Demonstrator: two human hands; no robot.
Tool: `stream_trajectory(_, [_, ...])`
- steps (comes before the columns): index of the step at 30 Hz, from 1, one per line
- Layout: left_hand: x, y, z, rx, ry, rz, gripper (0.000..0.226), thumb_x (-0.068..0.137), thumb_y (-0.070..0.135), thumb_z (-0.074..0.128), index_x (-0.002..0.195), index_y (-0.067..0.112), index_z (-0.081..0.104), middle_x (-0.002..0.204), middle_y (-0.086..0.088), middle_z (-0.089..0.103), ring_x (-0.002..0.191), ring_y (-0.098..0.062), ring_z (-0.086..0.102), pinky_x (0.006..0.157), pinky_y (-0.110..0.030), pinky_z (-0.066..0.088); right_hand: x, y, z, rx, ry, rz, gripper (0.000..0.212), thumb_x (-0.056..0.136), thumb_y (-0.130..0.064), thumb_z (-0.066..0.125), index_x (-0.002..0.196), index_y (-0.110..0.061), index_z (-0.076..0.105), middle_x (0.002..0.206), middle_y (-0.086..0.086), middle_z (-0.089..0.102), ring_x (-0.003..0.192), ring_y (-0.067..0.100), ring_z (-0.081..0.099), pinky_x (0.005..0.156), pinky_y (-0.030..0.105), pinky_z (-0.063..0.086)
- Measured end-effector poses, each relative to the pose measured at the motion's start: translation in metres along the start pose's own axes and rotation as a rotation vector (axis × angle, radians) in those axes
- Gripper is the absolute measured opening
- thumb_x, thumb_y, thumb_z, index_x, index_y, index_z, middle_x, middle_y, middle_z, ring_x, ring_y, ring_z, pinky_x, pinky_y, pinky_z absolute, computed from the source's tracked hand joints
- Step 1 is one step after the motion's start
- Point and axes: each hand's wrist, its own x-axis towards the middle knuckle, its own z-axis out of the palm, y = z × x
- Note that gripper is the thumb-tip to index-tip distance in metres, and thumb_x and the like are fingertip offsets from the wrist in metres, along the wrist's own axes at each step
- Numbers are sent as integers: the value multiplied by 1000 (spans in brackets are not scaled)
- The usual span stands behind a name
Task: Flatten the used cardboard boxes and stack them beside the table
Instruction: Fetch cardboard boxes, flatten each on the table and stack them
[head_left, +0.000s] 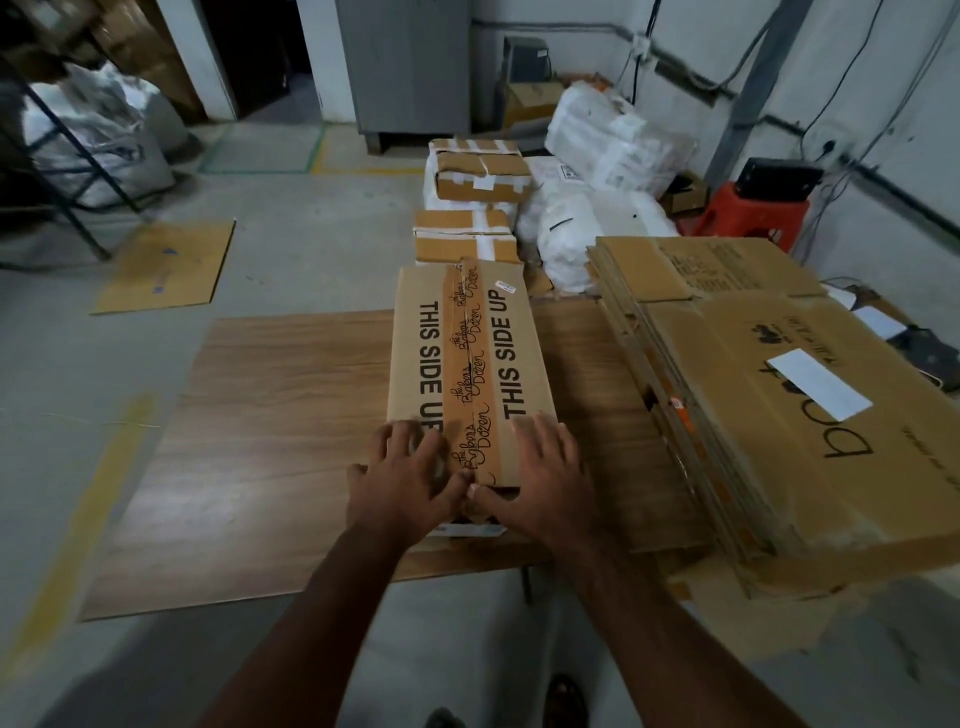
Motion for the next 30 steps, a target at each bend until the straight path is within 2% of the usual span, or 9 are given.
stream_trajectory(7, [-3,3,3,-187,42,-17,76,75,82,31,134,34,39,150,-4,32,143,-29,20,96,-58,53,1,2,1,43,28,-20,111,71,-88,42,159,-26,16,168,2,10,155,33,3,121,57,26])
stream_trajectory(12, [-6,-3,17,-838,109,-422,107,60,71,84,144,27,34,146,-14,43,129,-32,49,94,-51,56,0,5,-6,454,35,88,78,86,-64,69,152,-36,39,170,0,5,155,28,15,115,49,34])
stream_trajectory(16, [-13,-7,16,-1192,44,-553,90,70,45,89,141,23,37,127,-7,63,93,-13,67,58,-23,59,0,26,-7,790,53,238,88,85,-42,81,157,-35,30,160,6,35,140,29,45,99,43,52])
stream_trajectory(19, [-19,-2,18,-1344,11,-572,86,74,43,87,144,29,38,127,-5,63,100,-23,68,57,-28,56,-8,34,3,1018,-25,440,105,66,-66,84,153,-34,35,150,4,51,124,24,58,93,46,55])
stream_trajectory(21, [-19,2,16,-1408,11,-581,84,73,44,87,143,34,41,127,-4,62,105,-27,67,66,-38,58,-12,31,4,1061,-35,433,78,71,-66,79,137,-36,50,132,2,63,111,18,62,85,41,56])
stream_trajectory(23, [-18,0,14,-1471,-6,-570,77,73,46,86,138,38,45,128,-2,62,111,-28,65,77,-47,59,-9,24,-9,1041,37,403,60,81,-56,77,133,-38,51,123,-6,64,107,13,62,78,37,54])
stream_trajectory(25, [-20,-3,14,-1596,-40,-560,66,78,46,83,134,37,51,128,-3,66,112,-29,66,78,-51,61,-3,13,-29,902,132,327,75,77,-66,75,141,-37,48,129,-7,60,115,17,61,81,39,57])
stream_trajectory(27, [-27,0,22,-1788,-90,-561,49,90,44,72,133,29,56,123,-7,71,107,-30,71,75,-47,62,1,-10,-56,552,240,212,95,69,-79,62,149,-33,40,146,2,47,131,26,51,96,53,53])
stream_trajectory(30, [-38,15,50,-1969,-71,-672,46,100,45,56,136,16,58,123,-15,71,112,-36,69,80,-46,61,-9,-70,-71,-46,310,1,85,79,-71,55,150,-31,30,152,9,35,142,37,32,109,67,33])
